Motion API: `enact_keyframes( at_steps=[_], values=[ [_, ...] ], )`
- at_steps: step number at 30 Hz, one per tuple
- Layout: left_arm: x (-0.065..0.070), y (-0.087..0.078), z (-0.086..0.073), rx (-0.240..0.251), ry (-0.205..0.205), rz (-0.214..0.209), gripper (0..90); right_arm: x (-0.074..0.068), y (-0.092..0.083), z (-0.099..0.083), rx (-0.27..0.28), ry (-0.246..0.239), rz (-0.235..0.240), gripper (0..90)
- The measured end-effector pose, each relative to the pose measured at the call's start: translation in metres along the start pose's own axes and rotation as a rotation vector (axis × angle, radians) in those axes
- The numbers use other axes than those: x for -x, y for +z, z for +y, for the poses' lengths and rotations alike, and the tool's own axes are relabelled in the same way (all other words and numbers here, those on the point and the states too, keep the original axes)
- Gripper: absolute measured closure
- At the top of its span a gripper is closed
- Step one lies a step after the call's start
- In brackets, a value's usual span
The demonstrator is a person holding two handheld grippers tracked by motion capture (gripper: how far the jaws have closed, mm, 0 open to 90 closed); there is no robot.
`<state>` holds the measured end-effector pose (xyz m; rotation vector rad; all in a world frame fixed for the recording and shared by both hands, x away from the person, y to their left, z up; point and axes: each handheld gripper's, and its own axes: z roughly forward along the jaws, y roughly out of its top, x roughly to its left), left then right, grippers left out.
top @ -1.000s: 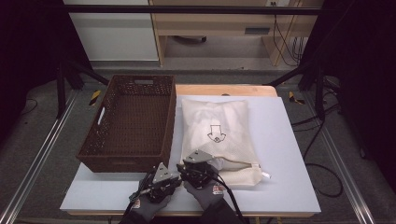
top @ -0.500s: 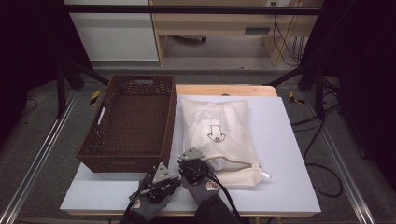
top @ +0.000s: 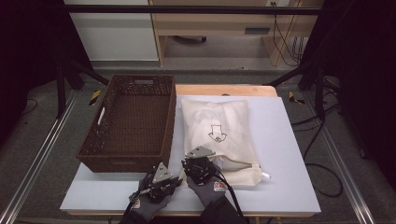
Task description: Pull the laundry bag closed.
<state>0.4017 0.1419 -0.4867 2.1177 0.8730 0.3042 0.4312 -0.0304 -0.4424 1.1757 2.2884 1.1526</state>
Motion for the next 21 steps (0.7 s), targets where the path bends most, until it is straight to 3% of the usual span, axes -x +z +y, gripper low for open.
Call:
enact_keyframes(
  at_steps=[6,21],
  values=[
    [0.0,0.0,0.0,0.001,-0.001,0.0,84.2,0.002,-0.009,-0.008,-0.017,0.016,0.036,86.2],
    [-0.002,0.0,0.001,-0.003,-0.006,-0.01,83.9,0.004,0.001,-0.013,-0.013,0.054,0.071,87.2]
  ],
)
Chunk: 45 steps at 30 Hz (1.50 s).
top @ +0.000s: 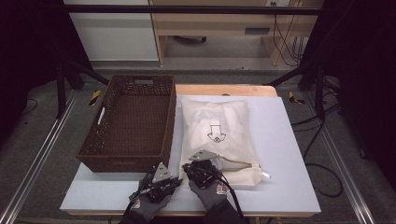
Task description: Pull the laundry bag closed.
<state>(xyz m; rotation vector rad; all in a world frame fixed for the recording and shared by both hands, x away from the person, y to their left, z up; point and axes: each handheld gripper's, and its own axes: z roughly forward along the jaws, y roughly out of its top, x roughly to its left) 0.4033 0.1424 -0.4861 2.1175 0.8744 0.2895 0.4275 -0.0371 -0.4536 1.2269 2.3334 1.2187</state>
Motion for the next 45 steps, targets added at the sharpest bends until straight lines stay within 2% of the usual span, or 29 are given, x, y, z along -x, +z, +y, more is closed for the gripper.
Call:
enact_keyframes(
  at_steps=[3,7,12,18,26,29,33,35,38,43,45],
  values=[
    [0.0,0.0,0.003,0.002,-0.008,0.008,81.8,0.002,-0.006,0.001,0.031,0.0,0.018,87.2],
    [0.001,-0.005,0.012,0.043,-0.022,-0.005,72.7,0.004,-0.014,0.002,0.073,-0.012,0.03,87.2],
    [-0.002,-0.009,0.025,0.082,-0.033,-0.009,65.7,0.006,-0.02,0.002,0.089,-0.012,0.039,87.2],
    [-0.005,-0.002,0.034,0.068,-0.041,-0.001,69.5,0.009,-0.023,0.0,0.1,-0.012,0.042,87.2],
    [-0.007,0.005,0.034,0.045,-0.059,0.015,80.2,0.011,-0.021,-0.004,0.094,-0.006,0.046,87.2],
    [-0.008,0.005,0.033,0.048,-0.069,0.015,79.4,0.011,-0.018,-0.005,0.098,0.0,0.05,87.2],
    [-0.011,0.005,0.034,0.056,-0.071,0.006,73.9,0.009,-0.016,-0.005,0.096,-0.001,0.048,87.2],
    [-0.012,0.004,0.033,0.052,-0.073,0.006,75.5,0.009,-0.015,-0.004,0.1,0.0,0.047,87.3],
    [-0.011,0.003,0.032,0.055,-0.061,0.021,82.1,0.008,-0.015,-0.004,0.106,0.001,0.048,87.2],
    [-0.005,0.003,0.031,0.053,-0.044,0.071,84.3,0.007,-0.014,-0.006,0.099,0.012,0.034,87.3],
    [-0.005,0.003,0.031,0.055,-0.051,0.076,84.6,0.006,-0.015,-0.007,0.098,0.023,0.029,87.3]
  ],
)
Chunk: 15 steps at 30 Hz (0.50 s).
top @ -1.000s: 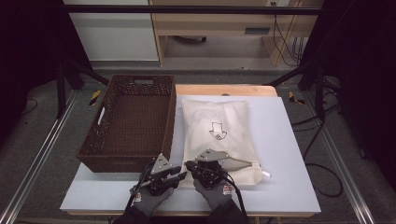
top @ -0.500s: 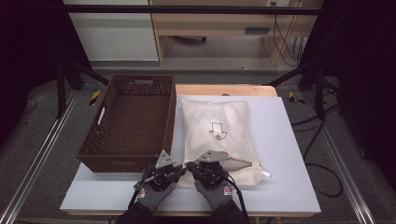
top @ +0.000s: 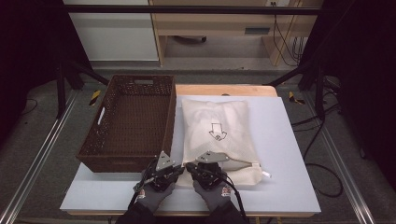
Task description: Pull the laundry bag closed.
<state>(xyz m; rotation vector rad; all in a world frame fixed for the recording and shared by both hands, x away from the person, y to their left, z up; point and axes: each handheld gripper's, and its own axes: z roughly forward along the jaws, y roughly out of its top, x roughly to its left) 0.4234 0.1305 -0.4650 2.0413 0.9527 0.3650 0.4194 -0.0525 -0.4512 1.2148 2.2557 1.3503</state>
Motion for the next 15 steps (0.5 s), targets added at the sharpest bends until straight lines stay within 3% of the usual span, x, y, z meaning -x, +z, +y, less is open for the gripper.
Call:
enact_keyframes(
  at_steps=[6,15],
  values=[
    [-0.0003,-0.0005,-0.0004,0.004,-0.023,0.024,84.8,-0.0007,-0.0001,-0.0011,0.01,0.018,-0.003,87.3],
    [-0.002,-0.0021,-0.0005,0.01,-0.027,0.002,84.8,0.0016,-0.002,-0.0036,0.008,0.06,-0.019,87.5]
  ],
)
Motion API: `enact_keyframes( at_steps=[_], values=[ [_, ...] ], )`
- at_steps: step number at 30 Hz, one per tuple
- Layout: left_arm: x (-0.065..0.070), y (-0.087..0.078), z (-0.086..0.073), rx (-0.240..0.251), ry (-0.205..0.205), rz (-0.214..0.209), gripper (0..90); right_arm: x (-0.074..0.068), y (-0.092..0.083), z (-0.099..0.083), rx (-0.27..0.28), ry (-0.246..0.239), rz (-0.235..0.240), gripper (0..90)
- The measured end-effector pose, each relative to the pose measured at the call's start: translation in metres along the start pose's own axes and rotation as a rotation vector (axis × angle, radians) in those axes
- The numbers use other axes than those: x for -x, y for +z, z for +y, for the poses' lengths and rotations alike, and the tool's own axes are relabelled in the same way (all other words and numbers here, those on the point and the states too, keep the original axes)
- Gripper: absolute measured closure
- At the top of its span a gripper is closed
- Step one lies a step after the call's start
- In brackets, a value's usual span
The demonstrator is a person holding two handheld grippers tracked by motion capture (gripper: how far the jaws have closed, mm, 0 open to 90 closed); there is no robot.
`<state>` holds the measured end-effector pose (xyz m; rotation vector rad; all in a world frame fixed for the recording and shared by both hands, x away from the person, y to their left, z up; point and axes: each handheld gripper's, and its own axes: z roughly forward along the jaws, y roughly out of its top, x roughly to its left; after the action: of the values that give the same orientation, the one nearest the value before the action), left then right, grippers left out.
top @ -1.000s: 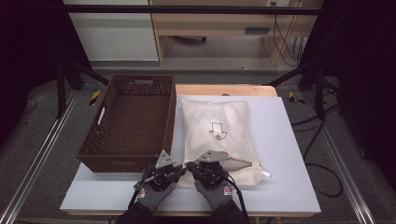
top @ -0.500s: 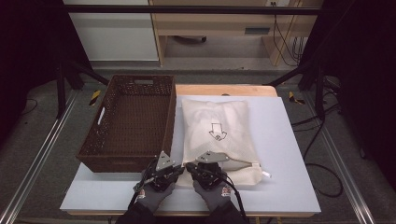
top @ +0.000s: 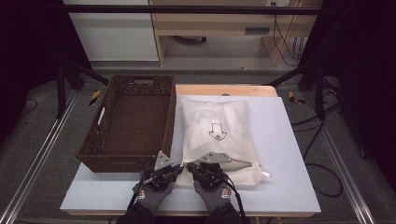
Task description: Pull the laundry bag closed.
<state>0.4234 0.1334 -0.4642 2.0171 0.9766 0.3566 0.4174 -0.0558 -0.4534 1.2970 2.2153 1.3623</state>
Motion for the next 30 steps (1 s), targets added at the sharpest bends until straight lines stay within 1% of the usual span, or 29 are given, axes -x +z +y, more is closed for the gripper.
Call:
enact_keyframes(
  at_steps=[4,6,7,8,9,10,11,12,14,15,18,20,23,24,25,26,27,30],
  values=[
    [0.0009,-0.0001,-0.0001,0.003,0.015,-0.006,84.7,0.0026,-0.0004,-0.0007,0.007,-0.001,0.006,87.5],
    [0.0027,-0.0003,0.0,0.016,0.039,0.012,84.7,0.0035,0.0003,-0.0006,0.009,0.008,0.01,87.5],
    [0.0031,-0.0005,0.0003,0.014,0.05,0.01,84.4,0.0029,0.0005,0.0001,0.013,-0.002,0.009,87.5],
    [0.0023,-0.0008,0.0008,0.011,0.05,0.002,83.9,0.0022,0.0,0.0007,0.017,-0.014,0.012,87.5],
    [0.0016,-0.0009,0.001,0.021,0.053,-0.008,82.9,0.0023,-0.0006,0.0009,0.017,-0.019,0.018,87.4],
    [0.0008,-0.0005,0.0017,0.017,0.059,-0.014,81.8,0.0022,-0.0017,0.0011,0.019,-0.021,0.021,87.4],
    [0.0013,0.0003,0.0021,0.018,0.057,-0.021,80.1,0.0028,-0.0021,0.0014,0.02,-0.023,0.023,87.4],
    [0.002,0.0006,0.0025,0.017,0.064,-0.022,78.3,0.0028,-0.0024,0.0014,0.019,-0.015,0.025,87.4],
    [0.0034,0.0011,0.0031,0.012,0.073,-0.019,76.0,0.0034,-0.0019,0.0008,0.018,-0.019,0.022,87.4],
    [0.0032,0.0013,0.0034,0.012,0.07,-0.018,75.9,0.0034,-0.0015,0.0006,0.016,-0.018,0.02,87.4],
    [0.0025,0.0011,0.0034,0.011,0.059,-0.007,81.2,0.0042,-0.0013,0.0003,0.01,-0.011,0.022,87.4],
    [0.0038,0.0016,0.0025,0.009,0.048,0.013,83.6,0.004,-0.0007,-0.0002,0.01,-0.009,0.017,87.4],
    [0.0046,0.0015,0.0014,0.013,0.032,0.035,84.6,0.0017,0.0013,-0.0017,0.017,-0.006,0.003,87.4],
    [0.0045,0.0015,0.0014,0.014,0.017,0.035,84.7,0.0012,0.0014,-0.0024,0.017,0.004,0.003,87.4],
    [0.0045,0.0008,0.0015,0.019,0.014,0.034,84.8,0.0009,0.0012,-0.0031,0.024,0.006,0.003,87.4],
    [0.0056,0.0006,0.0017,0.023,0.017,0.04,84.9,0.0004,0.0002,-0.0039,0.033,0.017,0.003,87.4],
    [0.0064,0.0008,0.0018,0.02,0.029,0.043,84.9,0.0001,-0.0004,-0.0043,0.034,0.021,-0.001,87.4],
    [0.006,0.0,0.0019,0.029,0.031,0.036,84.9,0.0007,-0.002,-0.0038,0.032,0.03,-0.005,87.4]
  ],
)
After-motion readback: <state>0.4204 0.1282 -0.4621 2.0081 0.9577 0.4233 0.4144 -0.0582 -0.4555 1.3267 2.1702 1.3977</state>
